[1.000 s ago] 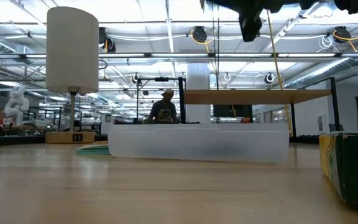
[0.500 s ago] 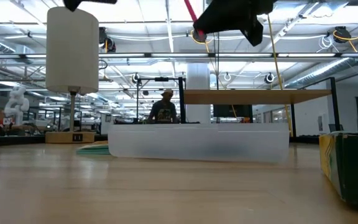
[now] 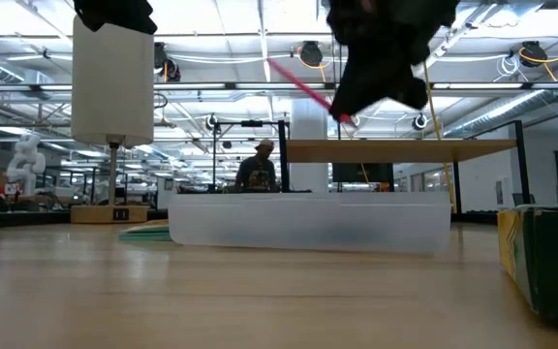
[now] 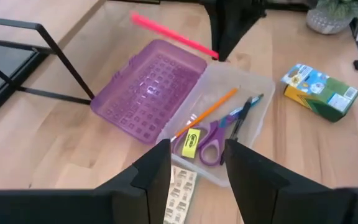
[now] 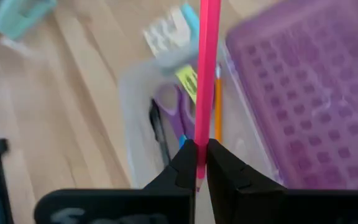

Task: Pack school essentials
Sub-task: Put the pink pencil into the purple supply box

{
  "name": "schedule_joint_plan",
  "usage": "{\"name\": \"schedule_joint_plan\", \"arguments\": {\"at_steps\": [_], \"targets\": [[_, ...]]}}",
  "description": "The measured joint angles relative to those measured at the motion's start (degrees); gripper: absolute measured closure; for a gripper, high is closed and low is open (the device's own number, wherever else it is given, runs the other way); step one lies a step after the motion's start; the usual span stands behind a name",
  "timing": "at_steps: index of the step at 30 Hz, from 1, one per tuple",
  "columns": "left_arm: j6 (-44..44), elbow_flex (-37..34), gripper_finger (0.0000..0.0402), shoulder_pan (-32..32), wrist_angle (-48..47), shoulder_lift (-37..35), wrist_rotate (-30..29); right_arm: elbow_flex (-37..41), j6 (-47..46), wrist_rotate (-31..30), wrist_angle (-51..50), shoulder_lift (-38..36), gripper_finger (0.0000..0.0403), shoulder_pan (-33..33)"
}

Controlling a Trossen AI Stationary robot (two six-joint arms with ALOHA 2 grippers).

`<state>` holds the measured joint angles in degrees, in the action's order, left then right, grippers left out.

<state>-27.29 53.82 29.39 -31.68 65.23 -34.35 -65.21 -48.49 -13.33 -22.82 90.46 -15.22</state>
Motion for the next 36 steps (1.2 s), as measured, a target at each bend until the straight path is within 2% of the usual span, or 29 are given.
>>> {"name": "schedule_joint_plan", "arguments": {"at_steps": [9,13,26,36], "targets": [[0.33,0.00,0.0250,-0.04,0.13,0.00,-0.13,0.02,-0.50,13.70,2.43,9.32,0.0394,2.56],[0.23,0.00,0.0250,-0.07,0.20,0.00,-0.20,0.02,-0.79,17.89,2.51,11.50,0.0393,2.96],[0.20,0.00,0.0250,-0.26,0.47,0.00,-0.24,0.04,0.11,21.41,0.99,12.77,0.0391,3.54],[0.22,0.00,0.0250,-0.26,1.36,0.00,-0.28,0.07,1.18,22.56,1.76,14.42,0.0351,3.54]]}}
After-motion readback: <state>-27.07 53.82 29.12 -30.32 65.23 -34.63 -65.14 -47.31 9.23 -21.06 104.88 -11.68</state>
